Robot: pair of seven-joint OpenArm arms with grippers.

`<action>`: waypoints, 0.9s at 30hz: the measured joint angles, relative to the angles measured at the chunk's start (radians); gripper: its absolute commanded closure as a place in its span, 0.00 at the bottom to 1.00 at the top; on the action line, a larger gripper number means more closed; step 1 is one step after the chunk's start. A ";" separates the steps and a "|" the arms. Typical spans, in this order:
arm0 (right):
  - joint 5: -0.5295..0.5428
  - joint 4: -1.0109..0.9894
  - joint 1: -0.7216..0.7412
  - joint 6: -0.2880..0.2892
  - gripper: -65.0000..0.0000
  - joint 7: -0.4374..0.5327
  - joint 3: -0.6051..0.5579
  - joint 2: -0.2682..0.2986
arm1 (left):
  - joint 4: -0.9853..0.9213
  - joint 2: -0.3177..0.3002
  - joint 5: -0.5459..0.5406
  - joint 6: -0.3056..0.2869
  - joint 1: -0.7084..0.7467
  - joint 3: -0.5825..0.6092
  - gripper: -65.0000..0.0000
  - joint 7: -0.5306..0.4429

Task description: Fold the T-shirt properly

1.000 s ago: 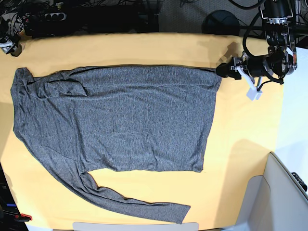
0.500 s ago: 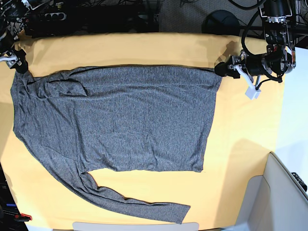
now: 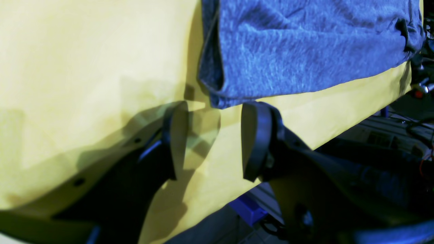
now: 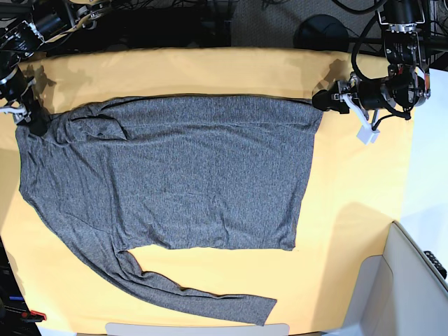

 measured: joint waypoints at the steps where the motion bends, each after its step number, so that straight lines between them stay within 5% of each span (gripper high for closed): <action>1: 0.019 -0.021 0.001 0.003 0.41 0.024 0.000 0.001 | 0.000 0.000 0.000 0.000 0.000 0.000 0.64 0.000; 17: 0.062 -0.039 -0.022 0.014 0.41 -0.012 0.135 -0.008 | 0.002 -0.017 0.002 0.000 0.003 0.000 0.64 0.000; 21: 0.071 -0.029 -0.035 -0.058 0.42 -0.006 0.155 -0.010 | 0.050 -0.016 0.006 0.000 0.005 0.000 0.64 0.003; 27: 0.103 0.016 -0.069 -0.087 0.42 0.001 0.235 -0.041 | 0.052 -0.016 0.008 0.000 0.006 0.000 0.64 0.004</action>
